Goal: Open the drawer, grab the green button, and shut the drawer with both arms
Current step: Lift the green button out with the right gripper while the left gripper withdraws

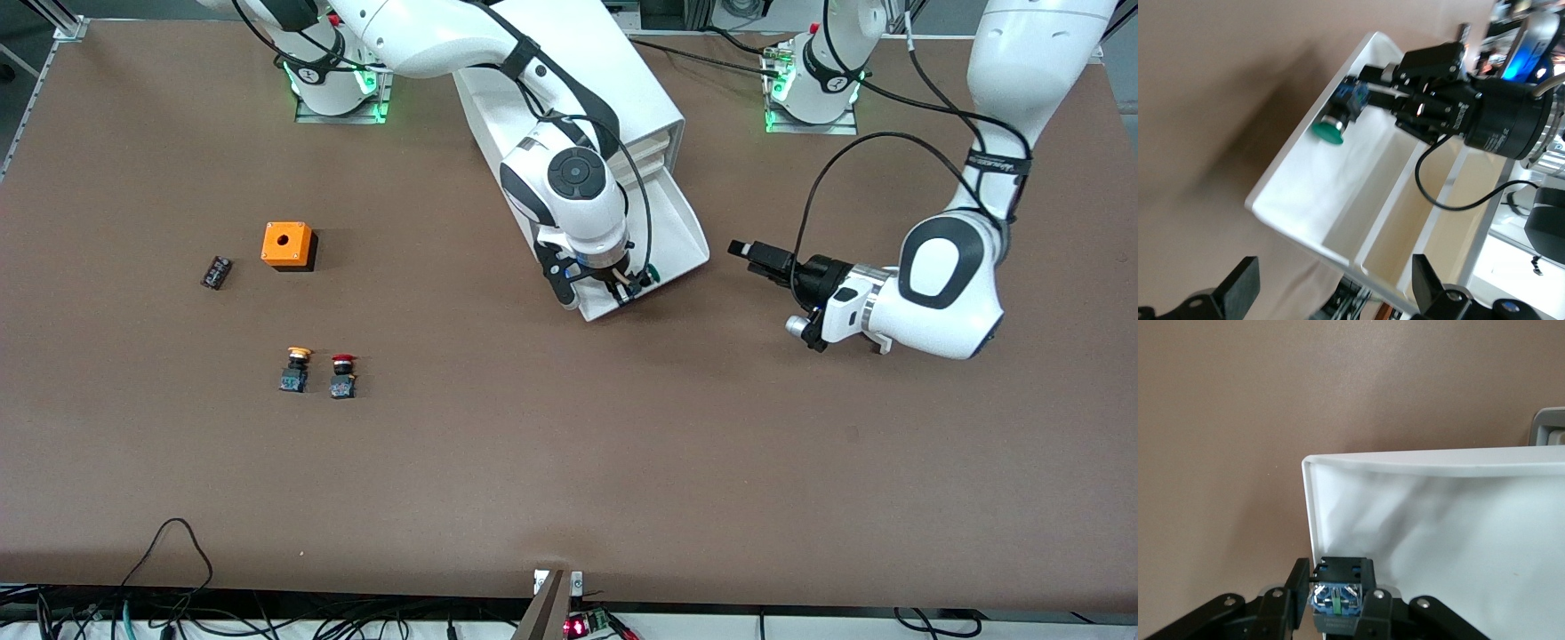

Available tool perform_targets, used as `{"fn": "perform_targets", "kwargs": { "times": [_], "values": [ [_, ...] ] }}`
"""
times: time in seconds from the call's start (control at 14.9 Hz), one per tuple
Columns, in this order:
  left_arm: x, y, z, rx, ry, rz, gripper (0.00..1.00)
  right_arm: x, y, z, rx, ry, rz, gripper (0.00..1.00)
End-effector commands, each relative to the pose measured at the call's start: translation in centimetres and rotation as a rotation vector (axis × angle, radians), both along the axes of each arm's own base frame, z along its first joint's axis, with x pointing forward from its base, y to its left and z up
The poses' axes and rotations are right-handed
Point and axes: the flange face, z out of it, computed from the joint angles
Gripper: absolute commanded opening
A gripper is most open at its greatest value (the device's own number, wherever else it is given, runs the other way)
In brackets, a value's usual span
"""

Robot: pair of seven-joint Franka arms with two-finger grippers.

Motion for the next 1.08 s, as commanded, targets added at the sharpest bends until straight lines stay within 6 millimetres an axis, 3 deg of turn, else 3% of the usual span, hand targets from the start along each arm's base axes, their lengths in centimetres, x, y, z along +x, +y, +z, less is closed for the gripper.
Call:
{"fn": "perform_targets", "kwargs": {
  "times": [0.0,0.2,0.34,0.47,0.61,0.67,0.87,1.01],
  "values": [
    [1.6,0.6,4.2,0.163,0.046,-0.040,1.00,-0.2,0.5,1.7,-0.003,-0.011,-0.013,0.00],
    [3.0,0.9,8.8,0.343,0.025,-0.076,1.00,-0.2,0.3,2.7,-0.009,-0.005,-0.010,0.00],
    [3.4,0.2,10.2,0.428,0.006,-0.082,1.00,0.1,-0.2,4.0,-0.015,-0.003,-0.011,0.00],
    [3.3,-1.0,11.7,0.500,-0.027,-0.137,1.00,1.0,-1.3,6.7,-0.014,-0.023,0.018,0.00],
    [3.2,-2.4,14.2,0.604,-0.101,-0.178,1.00,2.9,-3.7,7.3,-0.044,-0.022,0.106,0.00],
    [3.4,-2.8,14.9,0.659,-0.134,-0.192,1.00,3.9,-5.1,9.3,-0.042,-0.045,0.162,0.00],
    [3.4,-4.8,15.9,0.826,-0.242,-0.283,1.00,6.4,-9.7,11.4,-0.091,-0.055,0.430,0.00],
    [4.5,-4.6,18.6,0.965,-0.348,-0.300,1.00,8.7,-13.8,12.9,-0.106,-0.057,0.551,0.00]
  ]
}}
